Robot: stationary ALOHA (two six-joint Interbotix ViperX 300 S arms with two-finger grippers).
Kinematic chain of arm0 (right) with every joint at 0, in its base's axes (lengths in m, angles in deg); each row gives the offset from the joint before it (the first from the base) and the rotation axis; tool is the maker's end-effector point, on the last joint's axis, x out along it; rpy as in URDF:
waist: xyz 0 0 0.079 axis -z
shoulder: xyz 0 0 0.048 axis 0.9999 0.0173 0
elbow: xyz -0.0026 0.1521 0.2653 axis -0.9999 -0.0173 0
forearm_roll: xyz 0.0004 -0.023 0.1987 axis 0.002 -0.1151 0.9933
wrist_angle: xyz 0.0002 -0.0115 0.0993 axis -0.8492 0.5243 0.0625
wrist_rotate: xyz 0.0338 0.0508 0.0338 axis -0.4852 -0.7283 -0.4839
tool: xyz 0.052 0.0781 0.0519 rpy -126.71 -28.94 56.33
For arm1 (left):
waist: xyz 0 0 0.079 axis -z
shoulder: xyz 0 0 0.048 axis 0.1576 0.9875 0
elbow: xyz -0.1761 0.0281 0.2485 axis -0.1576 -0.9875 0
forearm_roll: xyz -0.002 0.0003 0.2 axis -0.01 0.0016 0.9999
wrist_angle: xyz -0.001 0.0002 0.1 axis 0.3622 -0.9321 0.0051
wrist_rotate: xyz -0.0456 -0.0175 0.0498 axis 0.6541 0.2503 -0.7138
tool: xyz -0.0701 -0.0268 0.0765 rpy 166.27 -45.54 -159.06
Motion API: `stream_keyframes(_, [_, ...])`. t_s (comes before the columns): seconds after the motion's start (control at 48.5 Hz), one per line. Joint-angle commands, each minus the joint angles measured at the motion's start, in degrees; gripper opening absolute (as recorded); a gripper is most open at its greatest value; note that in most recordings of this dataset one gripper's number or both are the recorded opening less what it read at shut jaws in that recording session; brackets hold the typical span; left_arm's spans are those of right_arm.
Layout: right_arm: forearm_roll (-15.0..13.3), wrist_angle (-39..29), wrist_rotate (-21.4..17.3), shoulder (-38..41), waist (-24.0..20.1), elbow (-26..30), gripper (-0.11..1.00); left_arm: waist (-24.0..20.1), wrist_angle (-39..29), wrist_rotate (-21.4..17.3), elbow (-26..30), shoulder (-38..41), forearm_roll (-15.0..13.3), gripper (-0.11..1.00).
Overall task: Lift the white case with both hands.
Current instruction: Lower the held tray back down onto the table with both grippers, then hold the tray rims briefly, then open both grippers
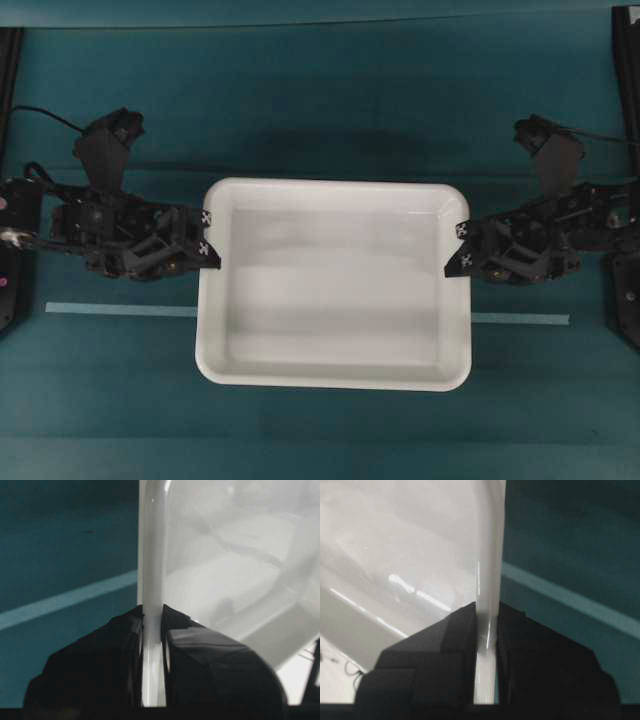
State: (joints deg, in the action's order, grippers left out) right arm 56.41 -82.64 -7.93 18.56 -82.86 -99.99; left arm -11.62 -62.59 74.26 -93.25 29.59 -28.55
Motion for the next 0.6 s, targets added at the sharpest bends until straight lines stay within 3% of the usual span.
stream_keyframes(0.0, [0.0,1.67,0.97,2.9,-0.35,0.26,0.09,-0.35,0.7,0.18,-0.35,2.46,0.09,0.05])
stream_keyframes(0.413, [0.0,12.13,2.64,8.17,-0.09,-4.66,0.09,-2.81,2.29,0.18,-6.15,3.52,0.18,0.05])
stream_keyframes(0.578, [0.0,13.01,2.64,10.11,-0.7,-5.45,0.09,-3.08,4.57,0.18,-6.77,5.1,0.09,0.05])
